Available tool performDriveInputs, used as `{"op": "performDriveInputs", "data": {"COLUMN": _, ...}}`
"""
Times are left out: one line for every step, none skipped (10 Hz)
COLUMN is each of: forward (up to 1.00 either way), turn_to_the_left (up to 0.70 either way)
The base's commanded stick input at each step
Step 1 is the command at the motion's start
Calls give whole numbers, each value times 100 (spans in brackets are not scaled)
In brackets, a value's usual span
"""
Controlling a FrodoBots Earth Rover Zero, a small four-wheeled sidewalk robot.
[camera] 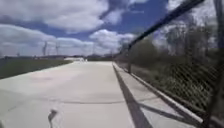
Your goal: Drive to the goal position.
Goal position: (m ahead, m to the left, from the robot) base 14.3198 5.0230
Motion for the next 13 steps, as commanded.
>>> {"op": "performDriveInputs", "data": {"forward": 100, "turn_to_the_left": 0}}
{"op": "performDriveInputs", "data": {"forward": 100, "turn_to_the_left": 0}}
{"op": "performDriveInputs", "data": {"forward": 100, "turn_to_the_left": 0}}
{"op": "performDriveInputs", "data": {"forward": 100, "turn_to_the_left": 0}}
{"op": "performDriveInputs", "data": {"forward": 100, "turn_to_the_left": 0}}
{"op": "performDriveInputs", "data": {"forward": 100, "turn_to_the_left": 0}}
{"op": "performDriveInputs", "data": {"forward": 100, "turn_to_the_left": 0}}
{"op": "performDriveInputs", "data": {"forward": 100, "turn_to_the_left": 0}}
{"op": "performDriveInputs", "data": {"forward": 100, "turn_to_the_left": 0}}
{"op": "performDriveInputs", "data": {"forward": 100, "turn_to_the_left": 0}}
{"op": "performDriveInputs", "data": {"forward": 100, "turn_to_the_left": 0}}
{"op": "performDriveInputs", "data": {"forward": 100, "turn_to_the_left": 0}}
{"op": "performDriveInputs", "data": {"forward": 100, "turn_to_the_left": 0}}
